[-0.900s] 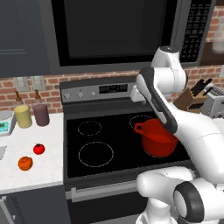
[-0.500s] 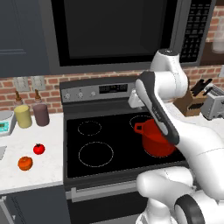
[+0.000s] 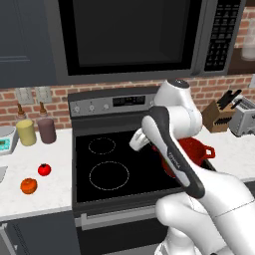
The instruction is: Put the squash and tomato in the pot. Retrieve the spatula and lightly stir the vegetables in the pot.
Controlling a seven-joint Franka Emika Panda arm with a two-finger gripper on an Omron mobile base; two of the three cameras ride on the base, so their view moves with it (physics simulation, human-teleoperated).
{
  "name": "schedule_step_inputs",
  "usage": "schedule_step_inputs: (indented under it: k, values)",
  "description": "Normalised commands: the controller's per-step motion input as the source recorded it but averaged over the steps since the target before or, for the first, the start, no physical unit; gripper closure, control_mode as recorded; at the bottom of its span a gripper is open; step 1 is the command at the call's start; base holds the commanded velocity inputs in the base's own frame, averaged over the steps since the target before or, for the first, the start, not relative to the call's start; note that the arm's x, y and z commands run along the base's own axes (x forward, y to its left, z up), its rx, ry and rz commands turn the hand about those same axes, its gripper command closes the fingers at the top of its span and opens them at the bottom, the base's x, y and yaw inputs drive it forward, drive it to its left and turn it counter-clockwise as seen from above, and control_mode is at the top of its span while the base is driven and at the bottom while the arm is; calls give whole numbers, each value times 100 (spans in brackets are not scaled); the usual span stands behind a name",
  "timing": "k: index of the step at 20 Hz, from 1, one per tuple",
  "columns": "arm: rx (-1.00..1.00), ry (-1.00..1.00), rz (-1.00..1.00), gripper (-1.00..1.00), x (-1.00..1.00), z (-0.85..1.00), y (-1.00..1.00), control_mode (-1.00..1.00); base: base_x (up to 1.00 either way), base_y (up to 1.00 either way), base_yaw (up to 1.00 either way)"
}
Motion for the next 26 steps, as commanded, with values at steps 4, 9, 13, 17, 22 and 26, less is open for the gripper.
schedule_step_inputs:
  k: [4, 9, 13, 17, 22, 26]
  values:
    - [-1, -9, 49, -100, 0, -24, 100, -100, 0, 0, 0]
    - [-3, -2, 25, -100, 5, -7, 100, -100, 0, 0, 0]
    - [0, 0, 15, -100, 12, -1, 100, -100, 0, 0, 0]
    - [0, 0, 7, -100, 24, -14, 100, -100, 0, 0, 0]
    - [0, 0, -4, -100, 32, -54, 96, -100, 0, 0, 0]
    - [1, 0, -11, -100, 7, -54, 85, -100, 0, 0, 0]
